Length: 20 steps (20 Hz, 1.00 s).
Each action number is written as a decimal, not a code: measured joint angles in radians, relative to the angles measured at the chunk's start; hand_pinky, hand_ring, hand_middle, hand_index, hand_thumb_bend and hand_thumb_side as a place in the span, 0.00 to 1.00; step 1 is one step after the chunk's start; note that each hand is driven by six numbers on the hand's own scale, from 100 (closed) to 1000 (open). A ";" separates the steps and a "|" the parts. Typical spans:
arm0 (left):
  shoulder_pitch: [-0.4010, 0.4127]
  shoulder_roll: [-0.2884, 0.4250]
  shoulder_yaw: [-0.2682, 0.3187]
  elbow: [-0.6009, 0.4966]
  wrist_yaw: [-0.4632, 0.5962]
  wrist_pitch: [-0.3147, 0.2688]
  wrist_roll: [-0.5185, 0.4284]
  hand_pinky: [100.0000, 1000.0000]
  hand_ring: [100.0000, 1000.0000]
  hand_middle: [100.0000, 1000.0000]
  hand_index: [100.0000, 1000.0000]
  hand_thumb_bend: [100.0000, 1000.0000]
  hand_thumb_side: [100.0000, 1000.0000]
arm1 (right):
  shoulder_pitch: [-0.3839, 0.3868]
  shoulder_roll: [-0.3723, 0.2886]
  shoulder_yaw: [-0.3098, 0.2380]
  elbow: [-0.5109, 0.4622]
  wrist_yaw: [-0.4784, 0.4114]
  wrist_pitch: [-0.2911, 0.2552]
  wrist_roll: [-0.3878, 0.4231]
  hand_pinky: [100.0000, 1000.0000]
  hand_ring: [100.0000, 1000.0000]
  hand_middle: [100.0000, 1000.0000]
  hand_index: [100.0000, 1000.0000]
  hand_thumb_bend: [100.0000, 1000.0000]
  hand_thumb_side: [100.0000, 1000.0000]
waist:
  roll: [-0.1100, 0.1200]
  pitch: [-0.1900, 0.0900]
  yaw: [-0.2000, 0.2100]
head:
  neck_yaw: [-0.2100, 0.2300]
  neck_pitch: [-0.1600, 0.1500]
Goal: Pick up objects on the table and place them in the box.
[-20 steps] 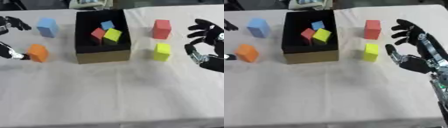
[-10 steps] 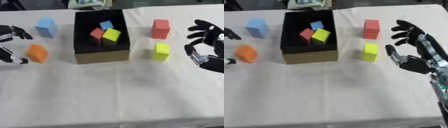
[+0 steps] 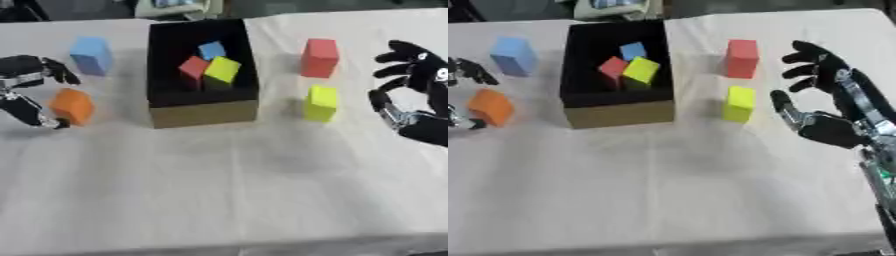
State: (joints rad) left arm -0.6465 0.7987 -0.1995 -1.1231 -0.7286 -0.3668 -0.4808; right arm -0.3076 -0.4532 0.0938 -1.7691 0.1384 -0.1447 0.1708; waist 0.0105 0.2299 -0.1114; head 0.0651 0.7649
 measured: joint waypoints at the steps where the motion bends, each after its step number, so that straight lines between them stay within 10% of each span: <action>1: -0.005 -0.005 0.000 0.008 -0.007 -0.001 0.000 0.83 0.77 0.73 0.84 0.48 0.16 | 0.000 0.000 0.000 0.000 0.000 0.000 0.000 0.61 0.73 0.78 0.96 0.17 0.28 | 0.000 0.000 0.000 | 0.000 0.000; 11: -0.041 -0.039 -0.005 0.057 -0.105 -0.012 -0.003 0.80 0.72 0.65 0.79 0.30 0.08 | 0.001 0.001 0.000 0.001 -0.001 0.000 0.000 0.61 0.73 0.78 0.96 0.17 0.28 | 0.000 0.000 -0.006 | 0.000 0.000; 20: -0.039 -0.042 0.008 0.034 -0.132 -0.009 -0.008 0.70 0.47 0.34 0.54 0.18 0.06 | 0.001 0.003 0.000 0.006 -0.001 0.000 0.000 0.61 0.73 0.78 0.96 0.16 0.28 | 0.000 0.000 -0.006 | 0.000 0.000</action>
State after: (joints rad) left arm -0.6853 0.7563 -0.1915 -1.0893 -0.8605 -0.3758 -0.4891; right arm -0.3063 -0.4506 0.0934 -1.7632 0.1379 -0.1450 0.1712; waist 0.0102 0.2299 -0.1177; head 0.0651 0.7649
